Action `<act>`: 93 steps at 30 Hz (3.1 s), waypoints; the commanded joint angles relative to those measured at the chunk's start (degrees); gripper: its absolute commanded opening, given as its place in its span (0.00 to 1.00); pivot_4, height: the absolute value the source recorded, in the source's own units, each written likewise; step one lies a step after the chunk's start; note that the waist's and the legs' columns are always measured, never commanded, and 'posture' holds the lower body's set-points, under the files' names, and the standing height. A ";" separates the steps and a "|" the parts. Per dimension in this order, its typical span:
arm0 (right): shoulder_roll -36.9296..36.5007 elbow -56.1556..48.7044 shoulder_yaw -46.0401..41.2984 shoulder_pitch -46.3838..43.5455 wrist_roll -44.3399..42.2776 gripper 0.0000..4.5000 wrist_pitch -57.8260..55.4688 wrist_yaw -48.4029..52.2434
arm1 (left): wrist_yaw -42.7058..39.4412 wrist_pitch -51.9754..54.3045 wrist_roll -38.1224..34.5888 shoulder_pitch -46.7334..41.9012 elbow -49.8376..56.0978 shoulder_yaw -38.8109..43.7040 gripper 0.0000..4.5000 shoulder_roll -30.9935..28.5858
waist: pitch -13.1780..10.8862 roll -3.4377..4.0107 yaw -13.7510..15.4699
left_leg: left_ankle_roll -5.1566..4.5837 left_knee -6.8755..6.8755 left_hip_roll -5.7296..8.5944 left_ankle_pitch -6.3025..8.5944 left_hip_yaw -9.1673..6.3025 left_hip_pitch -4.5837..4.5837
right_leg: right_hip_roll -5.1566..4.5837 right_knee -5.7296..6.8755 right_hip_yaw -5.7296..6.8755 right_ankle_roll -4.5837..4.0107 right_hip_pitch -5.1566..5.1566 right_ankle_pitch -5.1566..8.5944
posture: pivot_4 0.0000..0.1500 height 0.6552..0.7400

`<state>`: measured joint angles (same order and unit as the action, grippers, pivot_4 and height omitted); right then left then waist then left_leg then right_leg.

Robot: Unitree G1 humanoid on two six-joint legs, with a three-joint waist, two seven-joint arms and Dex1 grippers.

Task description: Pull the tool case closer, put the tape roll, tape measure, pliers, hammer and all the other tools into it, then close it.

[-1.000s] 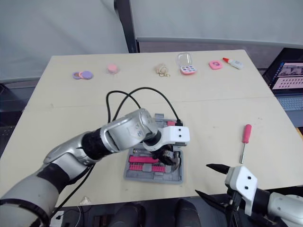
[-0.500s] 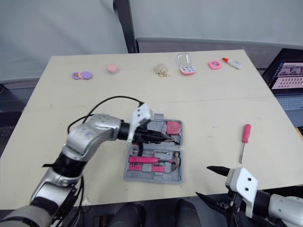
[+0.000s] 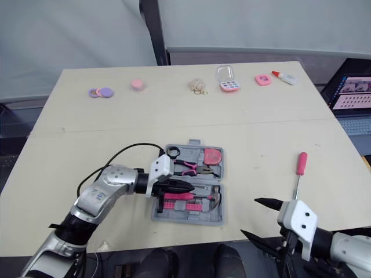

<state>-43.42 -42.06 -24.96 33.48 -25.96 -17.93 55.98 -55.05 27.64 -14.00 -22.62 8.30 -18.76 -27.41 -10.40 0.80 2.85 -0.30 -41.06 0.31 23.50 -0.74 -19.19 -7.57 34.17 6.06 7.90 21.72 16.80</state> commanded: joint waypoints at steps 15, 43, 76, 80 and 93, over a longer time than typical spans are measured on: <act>-2.17 -0.12 -2.08 -0.90 -2.06 1.00 -1.30 1.29 | 1.64 -2.37 1.81 5.16 -0.38 0.61 0.01 -0.83 | 0.00 0.01 0.06 | 0.00 0.01 -0.01 0.00 -0.02 0.00 | 0.00 0.00 0.01 0.00 0.00 0.00 | 1.00 1.00; -1.88 -0.79 -4.55 0.58 -2.43 1.00 -1.68 2.13 | 3.71 -4.49 10.41 7.04 -9.55 -5.44 0.01 -0.32 | 0.69 0.36 0.25 | -0.01 0.02 0.01 0.01 -0.02 0.11 | -0.02 -0.03 0.02 0.00 -0.14 0.00 | 1.00 1.00; -1.67 -1.65 -5.10 0.73 -3.54 1.00 -2.03 2.37 | 2.25 -8.23 4.99 3.24 -12.43 -0.04 0.01 4.66 | 1.17 0.48 0.08 | -0.03 0.10 0.01 0.02 -0.11 0.09 | 0.00 -0.16 0.04 0.00 -0.14 0.00 | 1.00 1.00; -1.52 -2.35 -5.36 0.50 -5.02 1.00 -2.81 1.74 | 2.41 -9.33 5.96 3.02 -13.97 -0.38 0.01 4.96 | 1.17 0.48 0.05 | -0.03 0.10 0.01 0.02 -0.12 0.09 | 0.00 -0.16 0.04 0.00 -0.14 0.00 | 1.00 1.00; -0.99 -3.51 -5.13 -0.36 -7.46 1.00 -3.81 -0.35 | 2.03 -11.43 7.88 4.53 -13.77 -2.11 0.01 4.99 | 1.17 0.48 0.13 | -0.03 0.10 0.01 0.02 -0.13 0.10 | -0.01 -0.16 0.04 0.00 -0.14 0.00 | 1.00 1.00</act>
<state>-44.59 -43.95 -28.03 32.97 -32.25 -21.66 56.05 -52.64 16.28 -7.21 -19.42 -5.34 -19.18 -22.58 -9.23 1.28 2.98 -0.33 -40.96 0.32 23.52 -0.88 -19.09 -7.58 34.01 6.10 7.91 21.57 16.80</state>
